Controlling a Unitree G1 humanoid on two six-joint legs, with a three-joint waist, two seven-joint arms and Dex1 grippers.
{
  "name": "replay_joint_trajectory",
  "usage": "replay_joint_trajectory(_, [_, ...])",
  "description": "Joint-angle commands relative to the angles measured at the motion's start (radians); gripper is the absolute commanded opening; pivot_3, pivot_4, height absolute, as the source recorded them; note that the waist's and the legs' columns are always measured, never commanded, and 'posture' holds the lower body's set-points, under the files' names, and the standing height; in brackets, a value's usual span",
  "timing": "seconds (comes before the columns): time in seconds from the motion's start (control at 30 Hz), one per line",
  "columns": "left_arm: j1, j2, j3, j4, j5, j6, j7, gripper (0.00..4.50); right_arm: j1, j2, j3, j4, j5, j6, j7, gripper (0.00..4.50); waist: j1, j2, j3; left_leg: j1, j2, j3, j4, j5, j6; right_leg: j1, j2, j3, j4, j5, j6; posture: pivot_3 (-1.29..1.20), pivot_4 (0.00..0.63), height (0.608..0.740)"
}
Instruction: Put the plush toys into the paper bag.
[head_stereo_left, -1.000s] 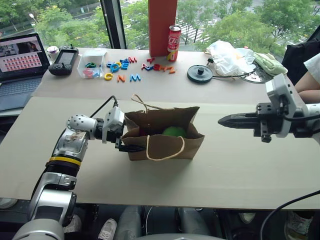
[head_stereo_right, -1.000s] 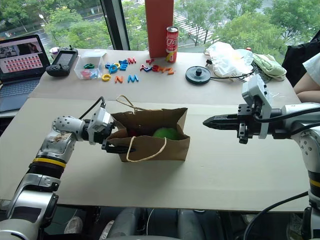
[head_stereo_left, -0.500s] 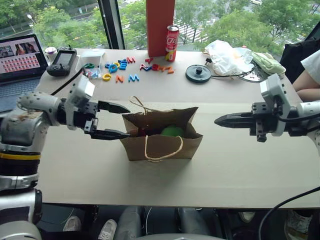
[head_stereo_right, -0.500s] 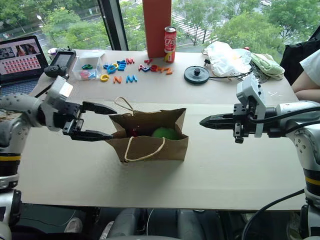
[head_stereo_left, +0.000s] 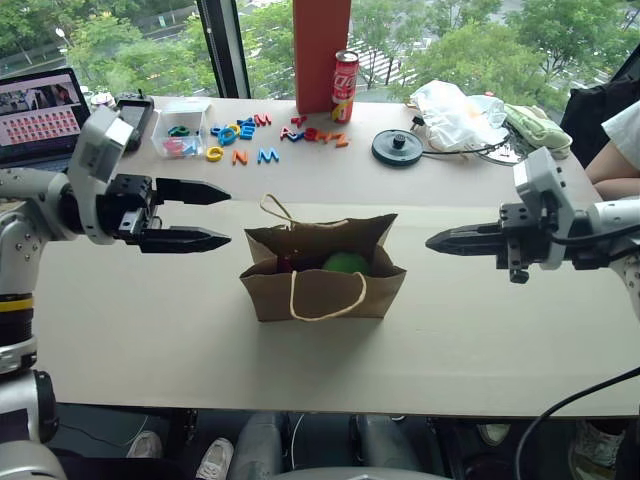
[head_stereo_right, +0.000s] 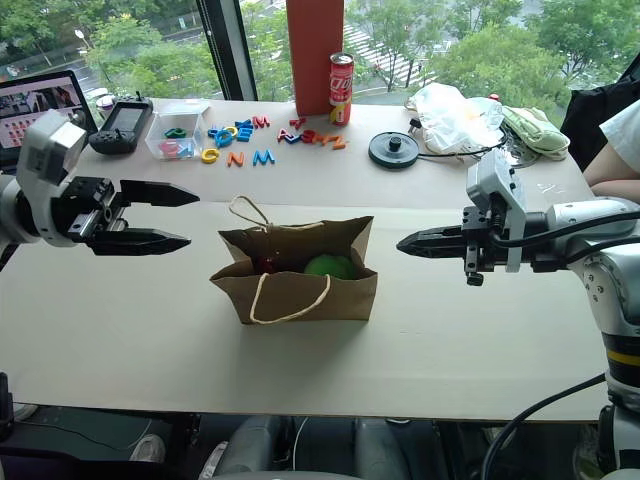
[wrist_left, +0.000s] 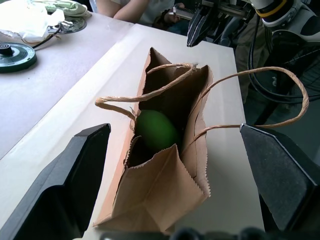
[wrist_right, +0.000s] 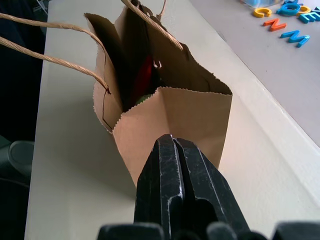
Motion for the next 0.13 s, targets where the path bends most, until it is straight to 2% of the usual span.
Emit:
replay_joint_trajectory(0.03, [-0.009, 0.001, 0.014, -0.012, 0.004, -0.041, 0.003, 4.47, -0.018, 0.004, -0.002, -0.001, -0.007, -0.027, 0.007, 0.00, 0.000, 0.000, 0.000, 0.000, 0.000, 0.000, 0.000, 0.000, 0.000, 0.000, 0.000, 0.000, 0.000, 0.000, 0.000, 0.00, 0.150, 0.739])
replay_joint_trajectory(0.13, [-0.002, 0.003, 0.006, -0.010, 0.011, -0.057, -0.003, 4.47, -0.020, 0.004, 0.005, 0.002, -0.010, -0.028, 0.009, 0.00, 0.000, 0.000, 0.000, 0.000, 0.000, 0.000, 0.000, 0.000, 0.000, 0.000, 0.000, 0.000, 0.000, 0.000, 0.000, 0.00, 0.150, 0.739])
